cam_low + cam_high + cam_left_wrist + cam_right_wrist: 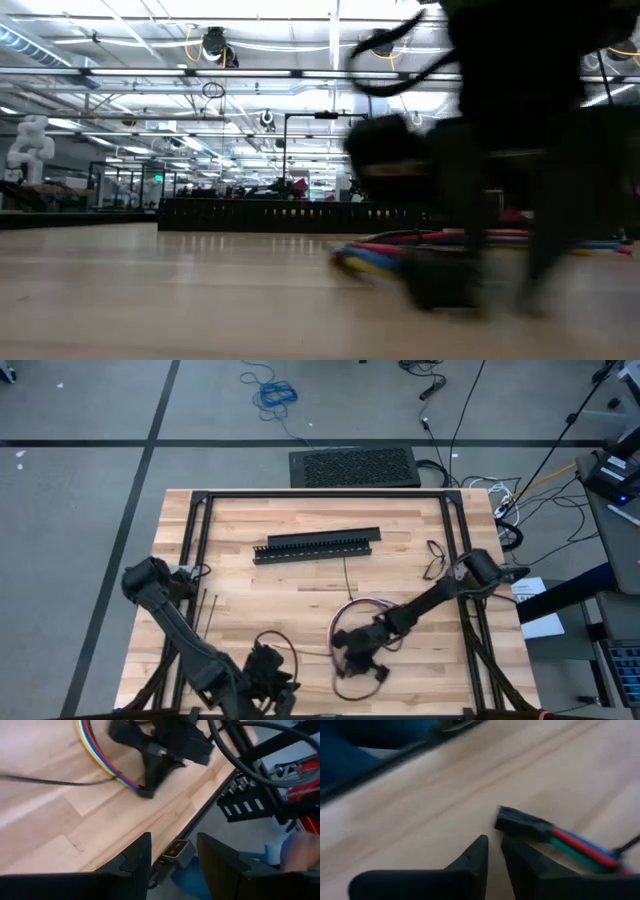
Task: Ziptie cables
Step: Put the ziptied cables into the black cable duct
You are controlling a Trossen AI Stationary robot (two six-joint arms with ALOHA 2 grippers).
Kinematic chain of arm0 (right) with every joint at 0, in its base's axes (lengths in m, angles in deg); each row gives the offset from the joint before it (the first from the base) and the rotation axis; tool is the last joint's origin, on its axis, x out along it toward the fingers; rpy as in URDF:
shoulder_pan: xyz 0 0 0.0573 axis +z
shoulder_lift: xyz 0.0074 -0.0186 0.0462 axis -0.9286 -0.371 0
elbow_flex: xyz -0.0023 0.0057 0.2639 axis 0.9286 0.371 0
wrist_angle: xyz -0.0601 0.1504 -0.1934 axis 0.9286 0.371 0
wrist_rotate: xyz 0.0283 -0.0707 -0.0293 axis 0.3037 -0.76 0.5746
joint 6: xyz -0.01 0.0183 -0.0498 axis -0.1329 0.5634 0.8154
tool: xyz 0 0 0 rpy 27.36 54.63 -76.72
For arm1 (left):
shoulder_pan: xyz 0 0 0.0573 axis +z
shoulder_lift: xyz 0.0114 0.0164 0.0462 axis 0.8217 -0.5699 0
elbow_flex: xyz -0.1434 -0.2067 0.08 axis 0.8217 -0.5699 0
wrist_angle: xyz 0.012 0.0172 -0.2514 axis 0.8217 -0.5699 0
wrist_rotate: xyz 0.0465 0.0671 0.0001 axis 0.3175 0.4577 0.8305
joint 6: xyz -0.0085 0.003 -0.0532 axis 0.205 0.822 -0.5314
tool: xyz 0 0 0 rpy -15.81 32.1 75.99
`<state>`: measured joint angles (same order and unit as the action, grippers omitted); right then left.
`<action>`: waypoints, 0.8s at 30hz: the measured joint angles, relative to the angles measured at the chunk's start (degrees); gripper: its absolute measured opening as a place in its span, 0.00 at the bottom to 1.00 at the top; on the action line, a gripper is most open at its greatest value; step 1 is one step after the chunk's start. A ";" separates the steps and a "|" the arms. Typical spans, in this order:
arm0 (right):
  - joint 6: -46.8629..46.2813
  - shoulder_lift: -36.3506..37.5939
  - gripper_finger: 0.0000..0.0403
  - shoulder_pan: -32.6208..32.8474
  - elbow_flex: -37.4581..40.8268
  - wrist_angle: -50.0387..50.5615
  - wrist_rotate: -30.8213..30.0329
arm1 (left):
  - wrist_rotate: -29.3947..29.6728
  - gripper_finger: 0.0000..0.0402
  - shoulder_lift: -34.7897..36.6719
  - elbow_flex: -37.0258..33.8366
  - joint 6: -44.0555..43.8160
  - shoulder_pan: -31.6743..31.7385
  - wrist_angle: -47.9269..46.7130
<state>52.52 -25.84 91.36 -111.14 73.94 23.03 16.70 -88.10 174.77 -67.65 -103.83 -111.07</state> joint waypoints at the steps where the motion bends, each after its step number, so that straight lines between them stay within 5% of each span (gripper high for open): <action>1: 0.94 -1.16 0.12 -1.44 -1.74 0.10 -0.79 | -0.13 0.38 -0.99 0.00 -0.66 0.01 0.71; 12: 6.13 -7.90 0.07 -18.98 -18.65 3.38 -5.64 | 0.60 0.38 -13.72 -0.07 -12.59 1.80 2.49; 19: 7.22 2.07 0.12 -18.92 -20.68 20.11 -4.69 | 0.55 0.38 -14.50 -0.09 -12.30 3.18 -13.54; 24: 4.76 10.71 0.19 -15.98 -20.66 35.14 -6.33 | 7.10 0.38 -12.57 -0.09 -7.08 3.66 -25.24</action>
<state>57.28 -15.13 75.38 -131.80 109.08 16.70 23.80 -100.67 174.68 -74.73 -100.17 -136.31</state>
